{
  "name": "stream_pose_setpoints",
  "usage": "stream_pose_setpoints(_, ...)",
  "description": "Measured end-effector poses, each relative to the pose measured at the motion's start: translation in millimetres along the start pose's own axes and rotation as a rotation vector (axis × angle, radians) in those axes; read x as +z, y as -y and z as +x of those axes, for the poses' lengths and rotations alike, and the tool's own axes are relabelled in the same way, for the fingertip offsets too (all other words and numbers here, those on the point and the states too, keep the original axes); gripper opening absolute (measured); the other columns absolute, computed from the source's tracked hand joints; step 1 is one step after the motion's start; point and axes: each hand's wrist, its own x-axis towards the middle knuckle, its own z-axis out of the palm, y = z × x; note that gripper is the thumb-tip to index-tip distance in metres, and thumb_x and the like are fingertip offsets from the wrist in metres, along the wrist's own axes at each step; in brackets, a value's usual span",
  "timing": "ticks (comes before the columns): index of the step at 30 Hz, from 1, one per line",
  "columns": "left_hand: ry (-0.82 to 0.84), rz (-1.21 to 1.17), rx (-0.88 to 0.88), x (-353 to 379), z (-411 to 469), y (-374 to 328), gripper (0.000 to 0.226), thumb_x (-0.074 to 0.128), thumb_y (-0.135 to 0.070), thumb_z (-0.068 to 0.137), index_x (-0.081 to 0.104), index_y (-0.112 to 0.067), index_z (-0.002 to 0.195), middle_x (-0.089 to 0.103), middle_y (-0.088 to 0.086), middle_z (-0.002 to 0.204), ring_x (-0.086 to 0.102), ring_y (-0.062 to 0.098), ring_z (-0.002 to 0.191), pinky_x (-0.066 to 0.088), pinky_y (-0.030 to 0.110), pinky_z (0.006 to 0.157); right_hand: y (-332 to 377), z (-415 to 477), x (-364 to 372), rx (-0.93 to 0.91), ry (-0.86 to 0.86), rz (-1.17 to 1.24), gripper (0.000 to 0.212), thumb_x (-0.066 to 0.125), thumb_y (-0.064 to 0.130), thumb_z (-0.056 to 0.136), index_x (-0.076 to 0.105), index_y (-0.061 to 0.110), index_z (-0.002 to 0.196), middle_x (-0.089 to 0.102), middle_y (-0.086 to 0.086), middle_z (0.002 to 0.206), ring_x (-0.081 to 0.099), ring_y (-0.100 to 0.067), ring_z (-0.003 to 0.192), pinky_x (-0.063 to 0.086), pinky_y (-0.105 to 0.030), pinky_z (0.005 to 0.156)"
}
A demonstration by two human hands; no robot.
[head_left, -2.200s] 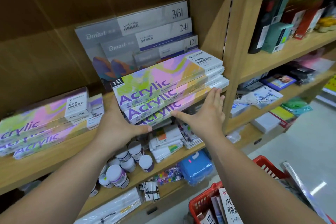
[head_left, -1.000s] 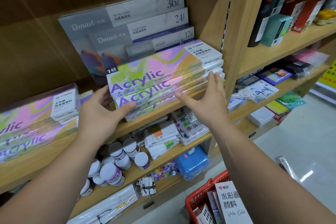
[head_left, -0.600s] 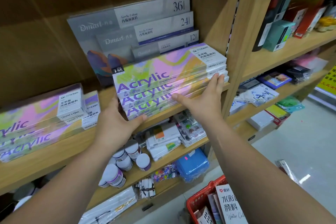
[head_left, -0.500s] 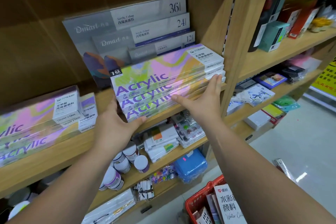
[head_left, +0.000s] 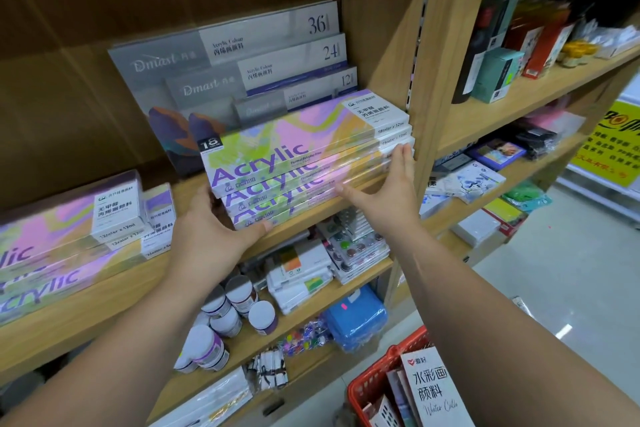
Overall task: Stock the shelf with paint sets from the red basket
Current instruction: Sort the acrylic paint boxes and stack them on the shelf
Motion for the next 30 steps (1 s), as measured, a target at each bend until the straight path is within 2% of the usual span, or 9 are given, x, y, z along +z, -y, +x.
stream_pose_setpoints(3, 0.075, -0.139, -0.02, -7, 7, -4, 0.126, 0.097, -0.049, 0.057, 0.021, -0.047, 0.157, 0.049, -0.027, 0.139, 0.049, 0.001, 0.129, 0.04, 0.032, 0.108, -5, -2, -7, 0.002, 0.031, 0.024, 0.13, 0.084, 0.057, 0.076, -0.002, 0.021, 0.166, -0.014, 0.016, 0.172, 0.006, -0.01, 0.158, 0.018, -0.026, 0.117)
stream_pose_setpoints(5, 0.085, -0.139, 0.02, -12, 22, -6, 0.116, 0.09, -0.069, 0.052, 0.024, -0.065, 0.148, 0.047, -0.016, 0.15, 0.044, 0.011, 0.139, 0.038, 0.041, 0.114, -7, -5, -11, 0.026, 0.044, 0.047, 0.129, 0.083, 0.059, 0.076, -0.001, 0.023, 0.166, -0.013, 0.015, 0.172, 0.007, -0.014, 0.159, 0.023, -0.036, 0.122)
stream_pose_setpoints(8, 0.077, 0.048, -0.007, -20, 57, -19, 0.109, 0.074, -0.08, 0.067, 0.035, -0.031, 0.158, 0.04, 0.001, 0.159, 0.041, 0.023, 0.144, 0.035, 0.05, 0.119, -7, -14, -11, 0.075, 0.069, 0.1, 0.127, 0.082, 0.058, 0.077, -0.002, 0.024, 0.166, -0.013, 0.013, 0.173, 0.008, -0.016, 0.159, 0.026, -0.04, 0.121)
stream_pose_setpoints(11, 0.096, 0.02, -0.105, -25, 90, -39, 0.087, 0.06, -0.078, 0.079, 0.057, -0.018, 0.142, 0.057, 0.006, 0.135, 0.057, 0.025, 0.122, 0.045, 0.042, 0.108, -6, -24, -1, 0.076, 0.086, 0.111, 0.128, 0.083, 0.06, 0.076, -0.001, 0.025, 0.166, -0.015, 0.014, 0.172, 0.008, -0.016, 0.159, 0.025, -0.04, 0.122)
stream_pose_setpoints(14, 0.129, -0.131, -0.211, -24, 102, -45, 0.053, 0.071, -0.055, 0.083, 0.068, -0.013, 0.116, 0.073, 0.008, 0.106, 0.07, 0.026, 0.098, 0.056, 0.044, 0.097, -4, -36, 17, 0.063, 0.1, 0.163, 0.132, 0.085, 0.063, 0.071, 0.0, 0.03, 0.166, -0.018, 0.016, 0.171, 0.003, -0.017, 0.16, 0.025, -0.05, 0.126)
stream_pose_setpoints(18, 0.112, -0.16, -0.215, -16, 98, -34, 0.078, 0.082, -0.052, 0.053, 0.065, -0.014, 0.118, 0.077, 0.01, 0.105, 0.078, 0.028, 0.086, 0.063, 0.051, 0.084, 5, -48, 40, 0.069, 0.072, 0.178, 0.141, 0.084, 0.07, 0.064, -0.006, 0.034, 0.165, -0.02, 0.017, 0.17, -0.008, -0.016, 0.16, 0.019, -0.053, 0.128)
stream_pose_setpoints(21, 0.049, -0.351, -0.228, -12, 83, -34, 0.053, 0.082, -0.025, 0.075, 0.057, -0.009, 0.119, 0.074, 0.017, 0.111, 0.076, 0.025, 0.081, 0.064, 0.044, 0.078, 15, -52, 50, 0.059, 0.066, 0.181, 0.142, 0.084, 0.073, 0.063, -0.008, 0.035, 0.164, -0.02, 0.016, 0.171, -0.012, -0.017, 0.16, 0.015, -0.055, 0.128)
stream_pose_setpoints(24, 0.028, -0.533, -0.233, -6, 76, -23, 0.037, 0.066, -0.009, 0.088, 0.05, -0.014, 0.12, 0.071, 0.019, 0.109, 0.075, 0.024, 0.079, 0.062, 0.046, 0.077, 25, -52, 53, 0.066, 0.076, 0.174, 0.142, 0.084, 0.074, 0.061, -0.007, 0.036, 0.164, -0.021, 0.012, 0.171, -0.011, -0.02, 0.16, 0.018, -0.056, 0.127)
stream_pose_setpoints(30, 0.048, -0.637, -0.258, -5, 72, -13, 0.034, 0.062, -0.02, 0.081, 0.057, -0.013, 0.114, 0.074, 0.004, 0.087, 0.073, 0.026, 0.086, 0.057, 0.056, 0.093, 37, -56, 58, 0.0, 0.057, 0.159, 0.146, 0.084, 0.076, 0.058, -0.012, 0.04, 0.162, -0.026, 0.013, 0.169, -0.011, -0.02, 0.16, 0.019, -0.057, 0.127)
